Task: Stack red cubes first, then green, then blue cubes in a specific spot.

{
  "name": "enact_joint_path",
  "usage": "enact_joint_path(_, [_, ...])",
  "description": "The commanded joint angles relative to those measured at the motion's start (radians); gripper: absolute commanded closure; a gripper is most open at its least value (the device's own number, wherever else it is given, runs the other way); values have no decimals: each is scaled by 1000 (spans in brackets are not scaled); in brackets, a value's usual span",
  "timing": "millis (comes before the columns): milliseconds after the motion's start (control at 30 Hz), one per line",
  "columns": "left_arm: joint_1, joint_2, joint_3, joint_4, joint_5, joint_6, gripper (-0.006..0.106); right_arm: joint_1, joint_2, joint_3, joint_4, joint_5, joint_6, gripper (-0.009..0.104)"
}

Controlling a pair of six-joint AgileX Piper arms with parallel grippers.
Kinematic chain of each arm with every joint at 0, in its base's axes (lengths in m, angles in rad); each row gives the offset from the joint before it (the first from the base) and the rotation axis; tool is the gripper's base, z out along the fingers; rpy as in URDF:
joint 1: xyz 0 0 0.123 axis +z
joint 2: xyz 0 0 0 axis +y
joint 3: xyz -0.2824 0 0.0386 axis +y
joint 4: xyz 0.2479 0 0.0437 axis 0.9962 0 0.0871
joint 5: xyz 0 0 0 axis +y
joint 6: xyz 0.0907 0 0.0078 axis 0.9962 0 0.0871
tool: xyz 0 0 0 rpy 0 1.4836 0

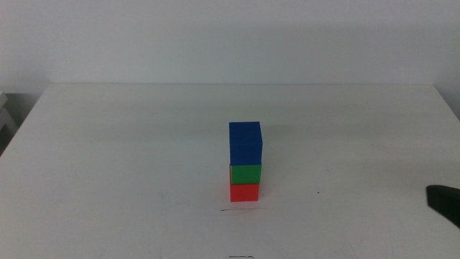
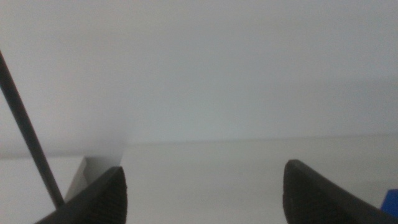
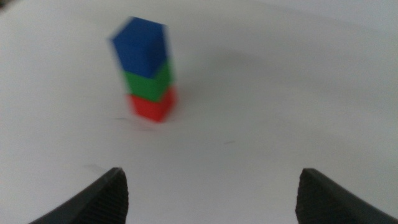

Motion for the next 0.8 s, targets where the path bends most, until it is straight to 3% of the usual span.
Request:
enact_joint_path(0, [1,-31,75,8,-188,-12,18,-11,-35,35,-129,-169,-12,13])
enact_joint_path(100, [1,-90,190,7,-241,-12,18,-55,-98,141,-175,-279,-12,13])
enact_joint_path(300, [1,-239,428,2,-252,-12,18,-237,-271,326,-66,-329,-12,13])
enact_joint_path(567, [1,-436,719,2,-330,-12,18,-414,-545,515,-61,-369,-12,13])
enact_joint_path(767, [2,-499,869,2,-371,-12,18,-484,-607,616,-48,-473,-12,13])
